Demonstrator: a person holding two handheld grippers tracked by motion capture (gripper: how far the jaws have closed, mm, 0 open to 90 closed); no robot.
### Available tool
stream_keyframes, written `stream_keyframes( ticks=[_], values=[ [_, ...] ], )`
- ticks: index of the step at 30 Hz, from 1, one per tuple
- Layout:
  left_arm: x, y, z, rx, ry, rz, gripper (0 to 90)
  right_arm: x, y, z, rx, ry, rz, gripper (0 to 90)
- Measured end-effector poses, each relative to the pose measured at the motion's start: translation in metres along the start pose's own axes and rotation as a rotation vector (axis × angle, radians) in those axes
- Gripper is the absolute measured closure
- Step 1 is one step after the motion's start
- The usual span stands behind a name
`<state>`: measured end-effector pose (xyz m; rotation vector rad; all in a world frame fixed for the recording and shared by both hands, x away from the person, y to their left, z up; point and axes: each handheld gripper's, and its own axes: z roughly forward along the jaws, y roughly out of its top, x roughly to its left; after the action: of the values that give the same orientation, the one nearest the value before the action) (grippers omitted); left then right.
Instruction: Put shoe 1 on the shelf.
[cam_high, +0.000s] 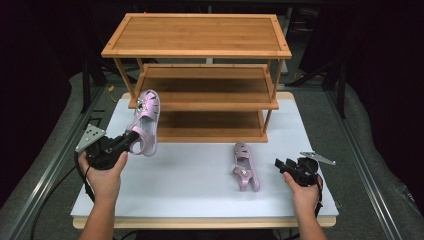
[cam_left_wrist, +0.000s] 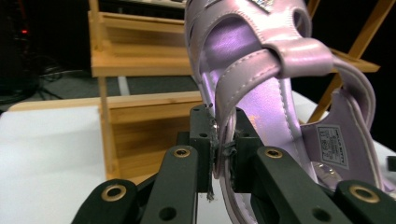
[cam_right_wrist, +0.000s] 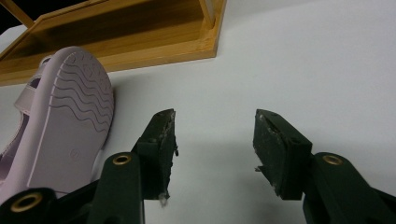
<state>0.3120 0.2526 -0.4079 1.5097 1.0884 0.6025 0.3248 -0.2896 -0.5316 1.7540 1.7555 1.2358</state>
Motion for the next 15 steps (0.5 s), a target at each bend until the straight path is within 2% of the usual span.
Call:
stream_keyframes(
  ticks=[8,15],
  values=[
    [-0.004,0.018,0.008,-0.02,-0.002,-0.005,82.8,-0.001,0.0,0.0,-0.01,0.004,0.007,48.8],
    [-0.009,0.031,0.025,-0.039,-0.001,-0.017,82.7,-0.001,0.0,0.0,-0.012,0.008,0.01,48.8]
  ],
)
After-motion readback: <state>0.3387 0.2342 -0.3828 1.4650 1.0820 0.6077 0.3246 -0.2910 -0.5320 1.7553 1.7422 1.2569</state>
